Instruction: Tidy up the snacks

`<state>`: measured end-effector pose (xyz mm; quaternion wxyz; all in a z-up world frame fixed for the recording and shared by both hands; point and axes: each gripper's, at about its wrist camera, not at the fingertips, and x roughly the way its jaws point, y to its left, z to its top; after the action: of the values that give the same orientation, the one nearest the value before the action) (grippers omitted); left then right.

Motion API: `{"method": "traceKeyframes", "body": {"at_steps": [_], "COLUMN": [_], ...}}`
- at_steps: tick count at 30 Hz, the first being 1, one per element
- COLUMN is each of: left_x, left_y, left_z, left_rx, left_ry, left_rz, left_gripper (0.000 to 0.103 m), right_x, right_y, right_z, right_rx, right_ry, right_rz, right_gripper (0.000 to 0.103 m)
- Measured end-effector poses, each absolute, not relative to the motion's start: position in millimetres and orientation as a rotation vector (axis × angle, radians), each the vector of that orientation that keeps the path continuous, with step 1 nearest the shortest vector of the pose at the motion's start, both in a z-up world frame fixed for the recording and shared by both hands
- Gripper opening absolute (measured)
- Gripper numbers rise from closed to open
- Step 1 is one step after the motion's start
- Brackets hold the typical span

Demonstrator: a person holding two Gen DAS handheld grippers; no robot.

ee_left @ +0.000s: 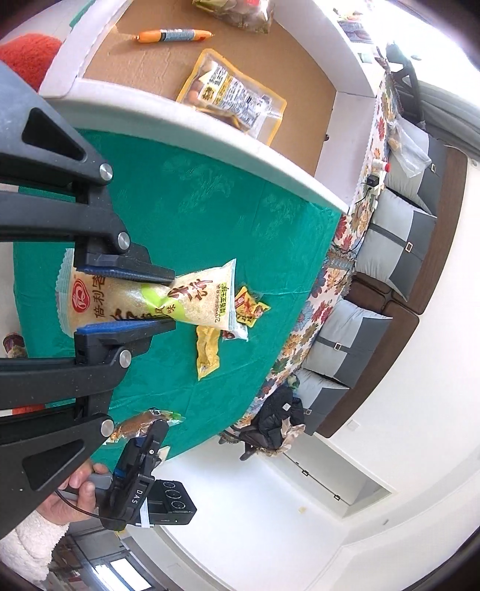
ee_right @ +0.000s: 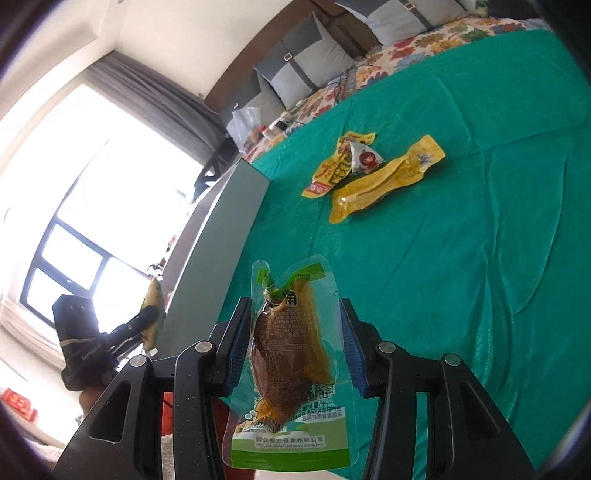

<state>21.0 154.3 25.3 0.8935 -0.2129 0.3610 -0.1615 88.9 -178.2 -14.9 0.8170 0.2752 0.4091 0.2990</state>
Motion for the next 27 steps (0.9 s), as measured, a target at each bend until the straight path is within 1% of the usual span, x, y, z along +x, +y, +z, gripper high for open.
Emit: {"method": "traceKeyframes", "body": {"at_steps": [4,8,11,14,15,16,17,18,20,22,23,27], "left_x": [16,22,26,32,32,32,32,29,14,4,1,-3], "left_y": [225,294,326,341,342,344,346,347,346,342,337,294], "left_z": [46,42,34,22,16,9,2,-2,-5,-6,-6,7], "left_rx": [-0.443,-0.447,-0.398,-0.348,-0.332,-0.323,-0.320,-0.321,-0.334,-0.355,-0.364,-0.365], "left_ry": [0.695,0.710,0.729,0.764,0.780,0.800,0.820,0.826,0.776,0.759,0.759,0.727], "left_rz": [-0.195,-0.032,0.059,0.130,0.169,0.202,0.236,0.272,0.311,0.298,0.290,0.223], "left_gripper": [0.018,0.018,0.018,0.018,0.024,0.033,0.064,0.086,0.090,0.090,0.090,0.091], "right_x": [113,135,145,152,154,154,153,150,140,129,119,100], "right_y": [-99,3,77,132,144,154,158,157,143,121,104,14], "right_z": [30,71,83,77,72,69,65,60,53,41,31,-20], "right_rx": [0.560,0.553,0.499,0.445,0.414,0.358,0.310,0.271,0.179,0.065,0.008,-0.197], "right_ry": [0.836,0.825,0.836,0.883,0.899,0.916,0.924,0.922,0.895,0.858,0.840,0.807], "right_rz": [0.807,0.968,1.031,1.034,1.013,0.970,0.940,0.934,0.912,0.875,0.847,0.658], "right_gripper": [0.048,0.049,0.049,0.050,0.052,0.061,0.067,0.069,0.069,0.070,0.073,0.073]}}
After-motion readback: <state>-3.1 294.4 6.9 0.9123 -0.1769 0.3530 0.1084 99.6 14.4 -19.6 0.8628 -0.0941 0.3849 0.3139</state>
